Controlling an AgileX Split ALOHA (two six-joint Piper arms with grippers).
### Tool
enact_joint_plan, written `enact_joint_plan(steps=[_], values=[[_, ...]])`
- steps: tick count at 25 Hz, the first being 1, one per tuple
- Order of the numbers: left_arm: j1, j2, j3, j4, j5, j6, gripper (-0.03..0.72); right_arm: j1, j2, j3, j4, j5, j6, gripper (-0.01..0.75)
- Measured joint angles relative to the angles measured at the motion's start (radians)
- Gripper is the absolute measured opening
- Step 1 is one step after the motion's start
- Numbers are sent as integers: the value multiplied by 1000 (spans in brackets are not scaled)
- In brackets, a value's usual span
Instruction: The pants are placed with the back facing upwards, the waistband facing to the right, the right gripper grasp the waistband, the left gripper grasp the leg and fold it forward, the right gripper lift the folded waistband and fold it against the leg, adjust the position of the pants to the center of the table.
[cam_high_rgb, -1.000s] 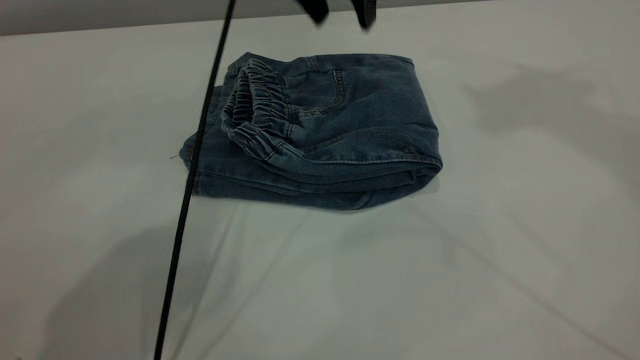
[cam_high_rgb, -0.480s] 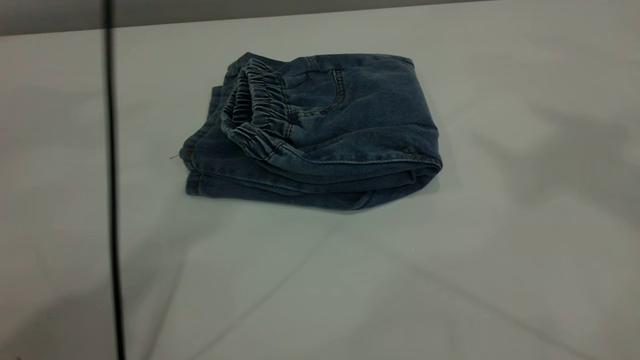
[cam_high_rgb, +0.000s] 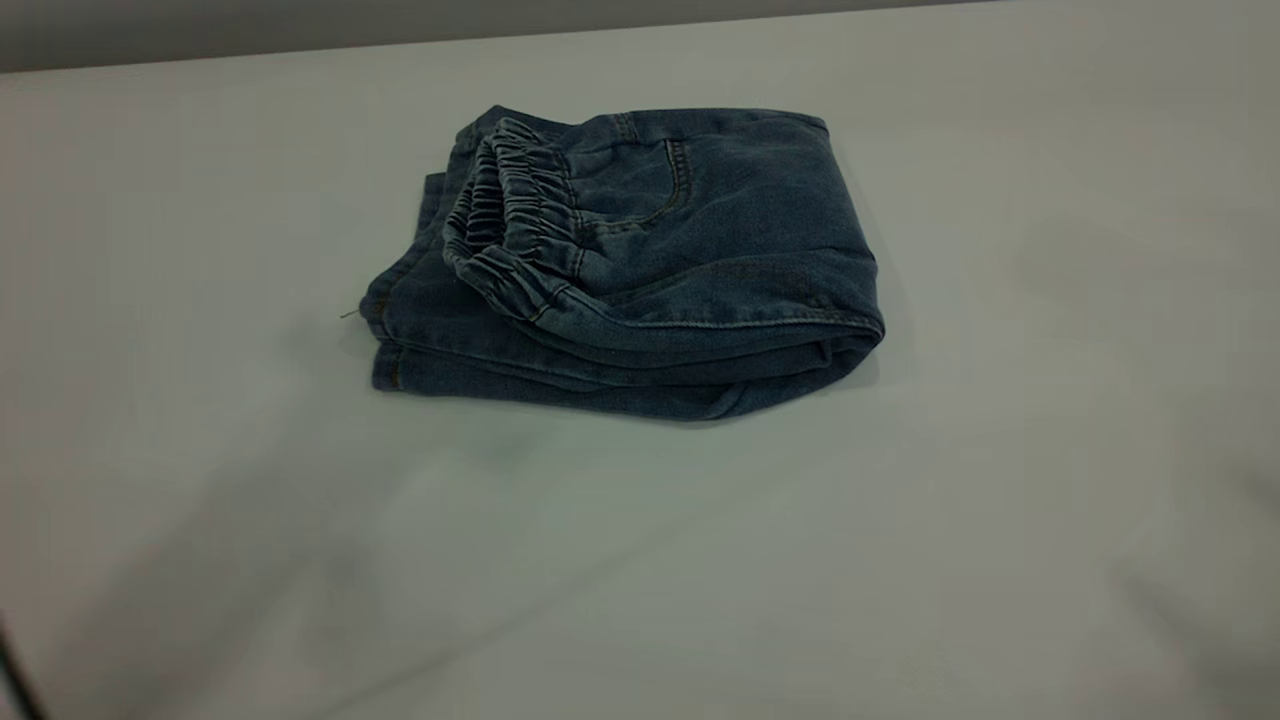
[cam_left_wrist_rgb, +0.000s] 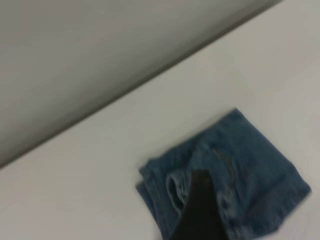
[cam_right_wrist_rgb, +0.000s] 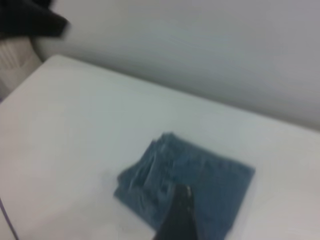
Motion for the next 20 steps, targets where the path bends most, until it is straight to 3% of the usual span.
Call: enact_joint_plan(steps=[10, 20], values=[[0, -462, 540, -75, -4, 0, 529, 0, -455, 493, -16, -78, -56, 587], [0, -857, 1055, -66, -7, 3, 529, 0, -798, 836, -103, -121, -62, 587]])
